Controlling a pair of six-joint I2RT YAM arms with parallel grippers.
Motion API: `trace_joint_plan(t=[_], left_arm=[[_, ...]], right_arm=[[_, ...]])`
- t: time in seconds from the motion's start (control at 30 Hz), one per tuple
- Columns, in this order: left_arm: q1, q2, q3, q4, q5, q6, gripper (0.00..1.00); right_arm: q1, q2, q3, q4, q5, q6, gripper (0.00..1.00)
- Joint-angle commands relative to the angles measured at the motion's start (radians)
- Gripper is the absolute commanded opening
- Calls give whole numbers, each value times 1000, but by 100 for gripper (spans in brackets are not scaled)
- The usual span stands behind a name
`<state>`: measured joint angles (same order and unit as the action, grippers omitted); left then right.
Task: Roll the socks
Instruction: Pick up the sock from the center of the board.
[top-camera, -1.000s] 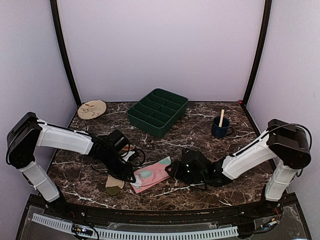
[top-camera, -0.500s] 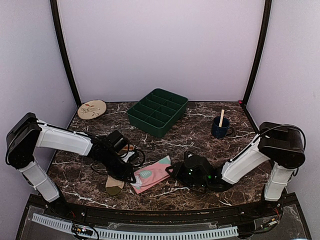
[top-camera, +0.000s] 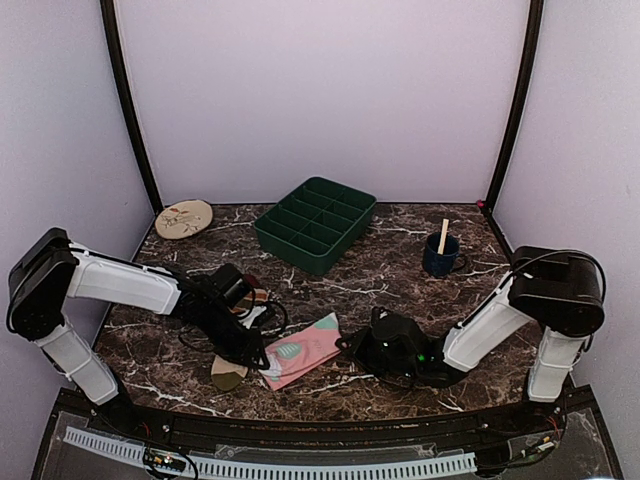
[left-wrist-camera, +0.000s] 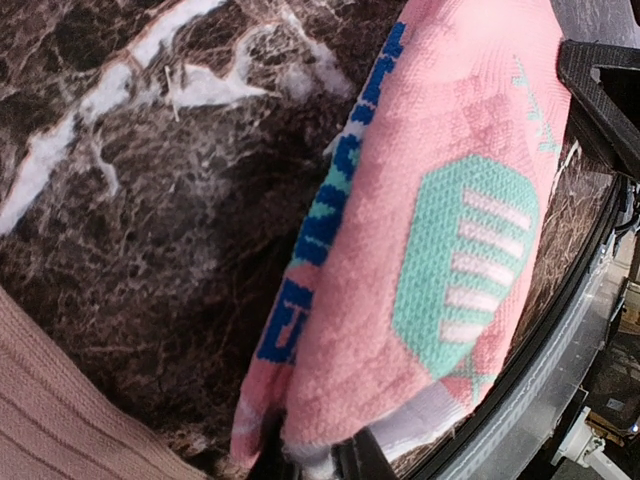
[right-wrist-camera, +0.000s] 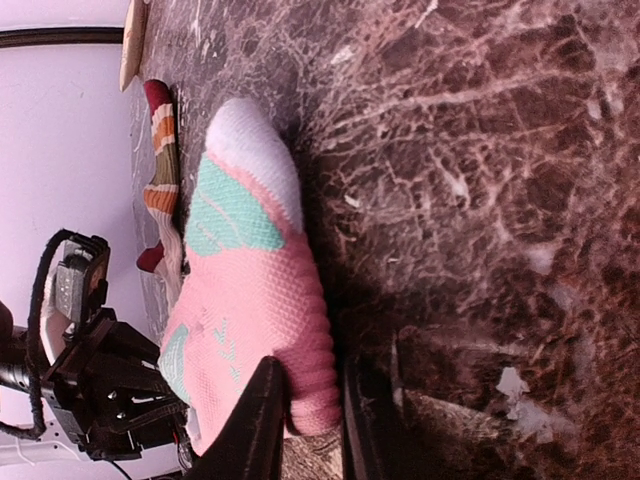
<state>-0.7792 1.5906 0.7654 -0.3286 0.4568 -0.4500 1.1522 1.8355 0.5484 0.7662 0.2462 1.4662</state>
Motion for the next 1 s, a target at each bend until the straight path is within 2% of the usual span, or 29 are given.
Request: trace_joint_plan(t=[0.0,0.23,0.53,0.77,0.97], left_arm=[[-6,-6,-38,-64,-23,0,16],[-6,-20,-33,-62,-29,-13,22],[-5,-92,-2,-131,-72,-26,46],[33,-115,89,-187,-57,-33,50],[93,-47,234,-186,-6,15,51]], right_arm=[[12,23,-1,-67,2,-27,16],[13,17,101,-246,-3,-159,0],[14,-27,186,-465,53,-336,0],[13,-58,291,-658,155,-545,0],[15,-78,314,-708,229,-682,0]])
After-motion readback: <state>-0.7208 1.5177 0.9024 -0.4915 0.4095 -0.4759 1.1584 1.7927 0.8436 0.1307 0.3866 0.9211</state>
